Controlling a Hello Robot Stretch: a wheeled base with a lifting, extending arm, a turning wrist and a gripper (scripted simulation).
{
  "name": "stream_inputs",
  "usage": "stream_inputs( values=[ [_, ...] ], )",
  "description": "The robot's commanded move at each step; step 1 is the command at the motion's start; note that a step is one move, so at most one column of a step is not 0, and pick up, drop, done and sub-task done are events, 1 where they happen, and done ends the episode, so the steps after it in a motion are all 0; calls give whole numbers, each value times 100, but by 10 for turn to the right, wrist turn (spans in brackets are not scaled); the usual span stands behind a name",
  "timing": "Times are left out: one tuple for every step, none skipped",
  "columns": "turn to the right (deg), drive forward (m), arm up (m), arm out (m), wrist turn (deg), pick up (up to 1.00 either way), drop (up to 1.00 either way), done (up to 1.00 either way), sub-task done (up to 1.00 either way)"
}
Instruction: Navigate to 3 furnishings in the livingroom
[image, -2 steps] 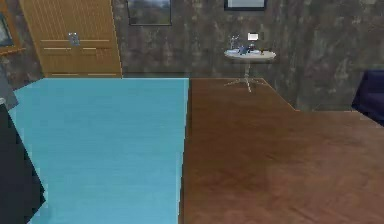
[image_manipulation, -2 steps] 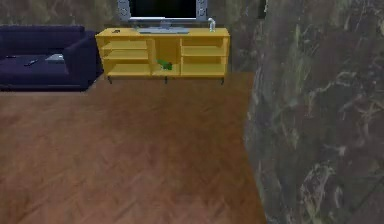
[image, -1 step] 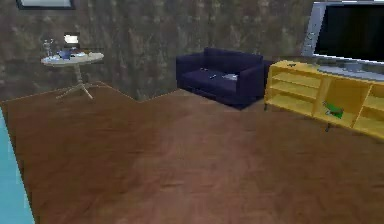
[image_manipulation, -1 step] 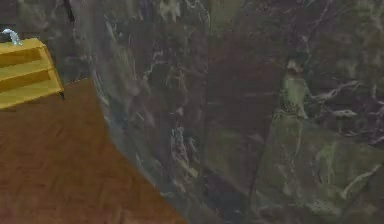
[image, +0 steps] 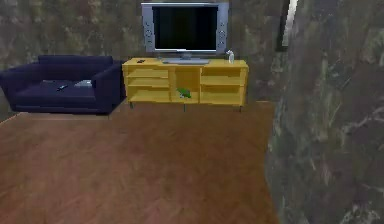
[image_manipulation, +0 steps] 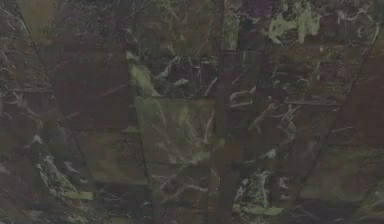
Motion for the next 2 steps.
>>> stream_inputs(
  values=[
    [0, 100, 0, 0, 0, 0, 0, 0, 0],
    [0, 100, 0, 0, 0, 0, 0, 0, 0]
  ],
)
